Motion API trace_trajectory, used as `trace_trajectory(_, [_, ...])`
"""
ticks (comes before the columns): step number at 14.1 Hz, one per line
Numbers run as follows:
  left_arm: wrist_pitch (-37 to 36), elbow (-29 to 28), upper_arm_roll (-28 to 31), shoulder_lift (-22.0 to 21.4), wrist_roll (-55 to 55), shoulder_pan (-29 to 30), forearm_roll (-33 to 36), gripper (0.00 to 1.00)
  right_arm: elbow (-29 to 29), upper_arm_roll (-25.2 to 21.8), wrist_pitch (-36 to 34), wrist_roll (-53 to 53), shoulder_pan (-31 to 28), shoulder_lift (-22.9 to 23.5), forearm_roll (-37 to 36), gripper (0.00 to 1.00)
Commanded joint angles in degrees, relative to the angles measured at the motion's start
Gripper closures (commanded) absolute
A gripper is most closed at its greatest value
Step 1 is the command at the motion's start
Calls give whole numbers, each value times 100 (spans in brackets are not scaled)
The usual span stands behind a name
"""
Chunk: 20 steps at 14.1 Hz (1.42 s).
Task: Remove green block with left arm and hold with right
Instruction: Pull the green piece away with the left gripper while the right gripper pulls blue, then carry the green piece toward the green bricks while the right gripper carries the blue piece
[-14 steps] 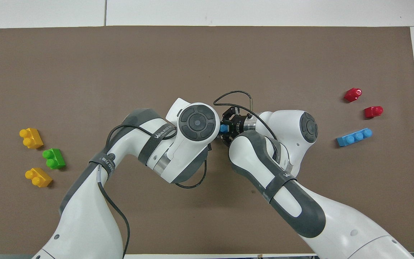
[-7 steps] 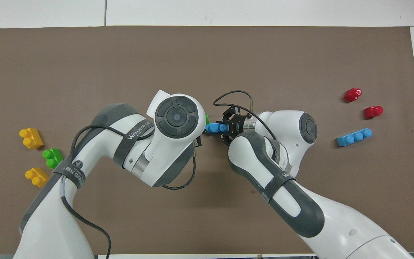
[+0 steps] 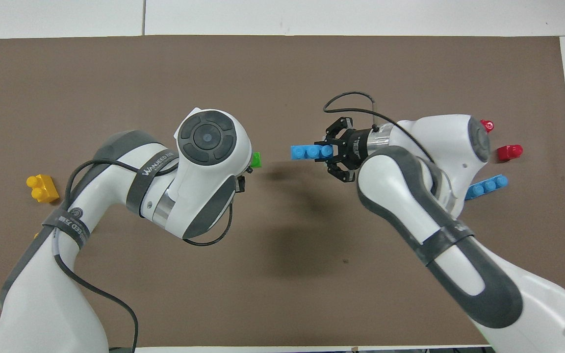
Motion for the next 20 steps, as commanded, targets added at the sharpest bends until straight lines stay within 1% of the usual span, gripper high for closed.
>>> trace_trajectory(1, [-78,-413,-31,-265,1171,419,30,100,447,55,-990,-258,-738,-119,-593,100])
trace_trajectory(2, [-86,-510,-22,-300,1541,569,30,100,579,55,-1359,-547,-1019,-119,-673,100])
trace_trajectory(4, [-130,-572,-13,-327,2105,859,30,100,668,55,-1871,-1144,-1573,-110,-691,100])
trace_trajectory(8, [-122,-599,-22,-327,3238,1527,30,100,616,55,-2399,-2278,-2418,-40,-1060,100])
trace_trajectory(10, [-87,-634,-22,-327,3932,1852,30,100,668,63,-2610,-2710,-2883,161,-1261,100])
trace_trajectory(12, [-43,-686,-22,-327,4670,2186,30,100,800,64,-2611,-2975,-3069,416,-1359,100])
trace_trajectory(14, [-16,-739,-31,-327,5321,2520,22,100,1063,64,-2602,-3089,-3123,758,-1368,100])
trace_trajectory(16, [193,-862,-39,-362,5770,2819,-5,100,1099,64,-2497,-3116,-3123,891,-1351,100])
trace_trajectory(18, [553,-1099,-31,-406,6166,3048,-22,100,1099,64,-2348,-3212,-3131,1049,-1342,100])
trace_trajectory(20, [617,-1153,-39,-397,6614,3285,-22,100,1117,64,-2295,-3397,-3236,1199,-1333,100])
